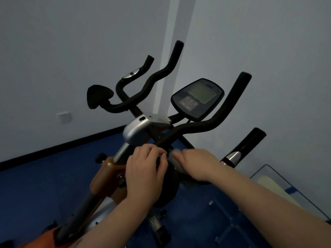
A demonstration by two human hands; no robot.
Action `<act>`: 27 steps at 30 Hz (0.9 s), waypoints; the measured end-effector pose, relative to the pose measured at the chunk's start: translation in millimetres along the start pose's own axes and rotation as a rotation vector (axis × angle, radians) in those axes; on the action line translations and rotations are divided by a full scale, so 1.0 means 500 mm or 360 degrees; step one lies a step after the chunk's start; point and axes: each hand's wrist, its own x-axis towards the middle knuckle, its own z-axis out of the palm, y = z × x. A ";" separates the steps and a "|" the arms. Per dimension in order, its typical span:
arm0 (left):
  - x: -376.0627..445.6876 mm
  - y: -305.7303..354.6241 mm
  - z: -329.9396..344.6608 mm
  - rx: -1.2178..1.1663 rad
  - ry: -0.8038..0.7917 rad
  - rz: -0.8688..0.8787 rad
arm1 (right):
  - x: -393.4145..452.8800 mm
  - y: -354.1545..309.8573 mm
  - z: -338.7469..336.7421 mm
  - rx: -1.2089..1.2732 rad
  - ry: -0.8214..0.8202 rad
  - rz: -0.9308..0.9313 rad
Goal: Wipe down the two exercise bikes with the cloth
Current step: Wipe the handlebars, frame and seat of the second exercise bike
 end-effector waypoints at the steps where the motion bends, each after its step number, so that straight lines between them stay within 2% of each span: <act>1: 0.000 0.000 0.000 -0.0008 0.0002 -0.0005 | 0.020 0.005 -0.002 0.0122 0.0013 -0.0056; 4: 0.000 0.003 -0.003 -0.0019 -0.0002 -0.0007 | 0.011 0.002 0.016 0.0364 0.0149 0.0024; 7: 0.003 0.004 -0.001 -0.0012 -0.0004 -0.0006 | -0.018 0.004 0.034 0.0284 0.0283 0.0058; 12: 0.002 0.006 -0.003 -0.0028 0.0021 -0.0018 | 0.035 -0.020 0.019 0.0415 0.0396 0.0079; 15: 0.002 0.006 -0.006 -0.0066 0.0000 -0.0027 | 0.005 -0.019 0.042 0.0548 0.0495 0.0122; 19: 0.009 0.017 -0.014 -0.0079 -0.0117 -0.0060 | -0.098 0.009 0.075 0.0078 0.0645 -0.0113; 22: 0.028 0.041 -0.019 -0.0170 -0.0228 -0.0108 | -0.147 0.079 0.102 -0.0070 0.0919 -0.0219; 25: 0.059 0.065 -0.010 -0.0212 -0.0368 -0.0053 | -0.171 0.125 0.112 0.0182 0.1187 0.0157; 27: 0.076 0.083 0.004 -0.0365 -0.0479 -0.0069 | -0.160 0.080 0.127 0.0458 0.1324 0.0455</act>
